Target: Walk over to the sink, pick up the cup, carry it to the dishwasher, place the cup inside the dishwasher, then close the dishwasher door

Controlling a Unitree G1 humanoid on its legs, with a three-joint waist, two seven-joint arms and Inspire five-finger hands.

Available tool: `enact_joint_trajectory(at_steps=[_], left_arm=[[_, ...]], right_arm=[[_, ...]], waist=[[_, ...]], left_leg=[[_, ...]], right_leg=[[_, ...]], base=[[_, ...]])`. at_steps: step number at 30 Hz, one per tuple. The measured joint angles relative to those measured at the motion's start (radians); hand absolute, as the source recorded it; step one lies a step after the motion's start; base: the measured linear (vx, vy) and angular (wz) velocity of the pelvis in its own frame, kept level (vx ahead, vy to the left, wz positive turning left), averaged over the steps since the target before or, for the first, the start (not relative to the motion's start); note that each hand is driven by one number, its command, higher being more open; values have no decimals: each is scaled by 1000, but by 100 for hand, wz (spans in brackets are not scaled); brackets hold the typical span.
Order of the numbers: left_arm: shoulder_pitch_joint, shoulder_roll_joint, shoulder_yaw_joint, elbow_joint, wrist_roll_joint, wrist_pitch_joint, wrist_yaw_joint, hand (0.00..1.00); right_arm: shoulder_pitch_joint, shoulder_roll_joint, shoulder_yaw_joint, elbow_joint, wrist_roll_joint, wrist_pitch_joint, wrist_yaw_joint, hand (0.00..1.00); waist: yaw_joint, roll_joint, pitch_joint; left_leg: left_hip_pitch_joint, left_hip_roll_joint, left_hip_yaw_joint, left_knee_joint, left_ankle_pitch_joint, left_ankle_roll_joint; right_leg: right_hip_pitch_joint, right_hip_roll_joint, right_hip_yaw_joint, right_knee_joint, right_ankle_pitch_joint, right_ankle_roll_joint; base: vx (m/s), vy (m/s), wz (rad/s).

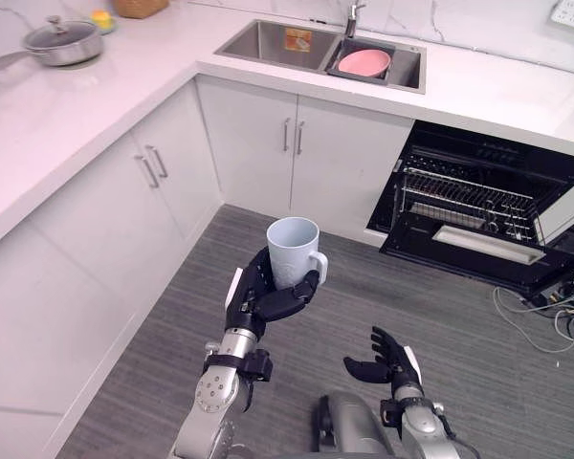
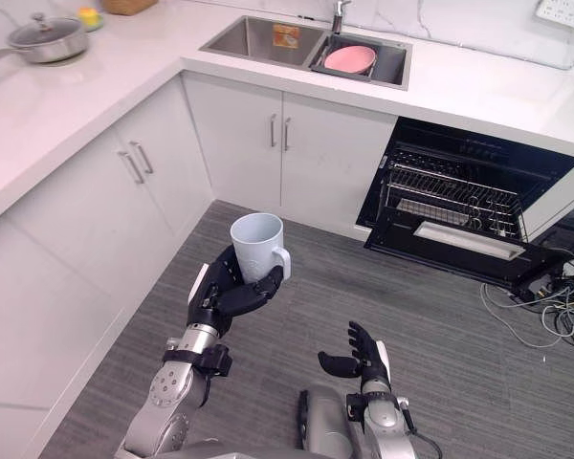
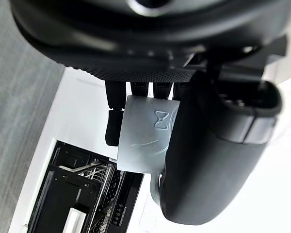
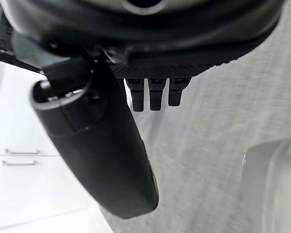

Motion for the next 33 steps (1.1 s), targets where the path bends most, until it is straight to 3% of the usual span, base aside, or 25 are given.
enact_joint_trajectory(at_steps=[1, 2, 3, 4, 6, 7, 8, 10, 12, 14, 15, 16, 17, 18, 19, 21, 22, 23, 24, 25, 27, 30, 31, 32, 33], left_arm=[[3, -2, -2, 3, 0, 0, 0, 30], [3, -26, -2, 25, 1, 6, 2, 30], [-3, -31, -6, 26, 1, 7, 2, 30], [-19, -33, -8, 39, 1, 8, 2, 30], [-38, -62, -9, 66, 1, 22, 2, 30], [-23, -79, -7, 58, 1, 17, 2, 30], [-13, -86, -13, 43, 1, 12, 1, 30], [-7, -89, -16, 25, 1, 9, -4, 30], [4, -94, -14, 19, 1, -1, -7, 30], [8, -90, -8, 21, 4, 0, -7, 30], [15, -90, -1, 23, 19, 0, -6, 30], [15, -89, 0, 23, 22, 0, -5, 30], [19, -87, 3, 24, 23, 0, -2, 30], [21, -73, 16, 27, 23, 1, 5, 30], [20, -72, 21, 26, 24, 1, 6, 30], [13, -57, 52, 26, 24, 1, 22, 30], [13, -48, 58, 26, 26, 1, 24, 30], [17, -34, 69, 26, 29, 2, 28, 30], [22, -18, 70, 27, 33, 2, 41, 30], [24, -13, 69, 27, 39, 2, 46, 30], [23, -15, 74, 24, 41, -7, 52, 30], [22, -15, 99, 24, 41, -22, 50, 30], [22, -15, 119, 25, 41, -22, 50, 30], [22, -15, 132, 29, 41, -22, 51, 30], [21, -15, 139, 37, 43, -22, 51, 30]], right_arm=[[3, -7, 2, -4, -1, 0, 0, 90], [-2, -43, 5, -8, -5, 6, 0, 90], [-10, -56, 2, -25, -8, 7, -1, 90], [-11, -56, -6, -39, -7, 7, -2, 90], [46, -49, -19, -129, -7, 16, -4, 90], [100, -38, -17, -227, -6, 15, -15, 90], [132, -24, -21, -314, -4, 13, -28, 90], [134, -10, -20, -393, 4, -6, -40, 90], [97, -7, -19, -414, 5, -27, -42, 90], [43, -7, -18, -405, 13, -28, -44, 90], [18, -9, -18, -392, 14, -28, -46, 90], [12, -10, -18, -387, 14, -28, -47, 90], [7, -10, -17, -379, 15, -28, -47, 90], [5, 3, -3, -370, 19, -29, -52, 90], [4, 3, 2, -370, 22, -29, -52, 90], [-17, 8, 28, -371, 26, -30, -50, 90], [-23, 15, 31, -372, 26, -31, -50, 90], [-36, 27, 41, -371, 26, -31, -49, 90], [-46, 34, 59, -371, 25, -31, -45, 90], [-49, 36, 68, -371, 24, -31, -42, 90], [-71, 44, 108, -372, 21, -32, -34, 90], [-117, 56, 136, -372, 12, -47, -21, 90], [-139, 60, 138, -372, 12, -52, -13, 90], [-152, 58, 137, -373, 12, -56, -10, 90], [-151, 55, 135, -375, 12, -58, -8, 90]], waist=[[-7, 0, -4], [-12, 54, -17], [-15, 74, -28], [-22, 77, -27], [-26, 82, -22], [-6, 85, -21], [4, 85, -23], [12, 81, -29], [32, 81, -29], [56, 80, -29], [62, 81, -29], [63, 81, -29], [69, 83, -31], [57, 61, -43], [50, 55, -45], [45, 37, -49], [50, 35, -48], [61, 33, -47], [56, 32, -45], [50, 32, -46], [40, 33, -51], [33, 29, -59], [29, 32, -57], [15, 19, -62], [6, 18, -63]], left_leg=[[18, -6, -5, 8, -18, -11], [44, 30, -18, 30, -43, -20], [27, 53, -35, 84, -23, -36], [11, 56, -52, 137, -5, -40], [-35, 114, -61, 392, 112, -58], [-88, 174, -44, 593, 204, -58], [-164, 238, -28, 743, 160, -55], [-280, 268, -4, 789, 95, -14], [-357, 227, -28, 639, 45, 2], [-407, 115, -176, 351, 42, -16], [-426, 60, -290, 183, 85, -38], [-427, 47, -319, 126, 134, -48], [-401, 37, -327, 95, 241, -52], [-382, 6, -304, 117, 267, -11], [-385, 5, -292, 130, 258, -3], [-395, 2, -213, 202, 167, 27], [-381, 2, -184, 197, 152, 34], [-336, -2, -121, 173, 132, 51], [-269, -13, -74, 128, 125, 62], [-236, -18, -56, 105, 123, 66], [-129, -12, 19, 17, 116, 77], [-90, 7, 105, -39, 111, 75], [-81, 12, 139, -49, 107, 72], [-70, 9, 158, -48, 91, 54], [-60, 7, 157, -42, 78, 43]], right_leg=[[12, 6, 1, -34, 123, -27], [24, 34, -15, -3, 163, -59], [32, 40, -24, 18, 108, -74], [47, 36, -34, 27, 84, -74], [166, 45, -57, 4, 28, -75], [257, 66, -47, -47, 8, -78], [327, 86, -42, -95, -4, -82], [389, 90, -19, -143, -31, -89], [425, 86, 40, -174, -38, -78], [444, 69, 124, -173, -62, -51], [459, 56, 177, -165, -87, -22], [465, 52, 199, -158, -101, -11], [473, 49, 241, -135, -124, 17], [488, 20, 290, -130, -154, 38], [487, 12, 299, -130, -156, 40], [454, -14, 350, -90, -165, 60], [428, -18, 342, -37, -168, 86], [349, -44, 294, 111, -162, 152], [285, -98, 204, 250, -148, 172], [264, -119, 152, 303, -153, 156], [189, -159, -34, 375, -195, 74], [119, -184, -258, 250, -194, 17], [101, -185, -351, 145, -169, -11], [100, -165, -388, 13, -80, -31], [113, -151, -382, -23, 30, -87]], base=[[677, -72, -2], [685, -69, -8], [798, -97, -3], [713, -115, 20], [475, -115, 26], [457, -92, -14], [436, -73, -22], [383, 0, -31], [324, 63, -73], [393, 225, -116], [374, 241, -115], [393, 281, -113], [437, 333, -96], [516, 394, -77], [511, 417, -70], [341, 312, -83], [261, 241, -120], [220, 205, -127], [219, 194, -119], [214, 153, -93], [227, 104, -95], [199, 17, -96], [320, -82, -85], [275, -80, -68], [372, -94, -64]])
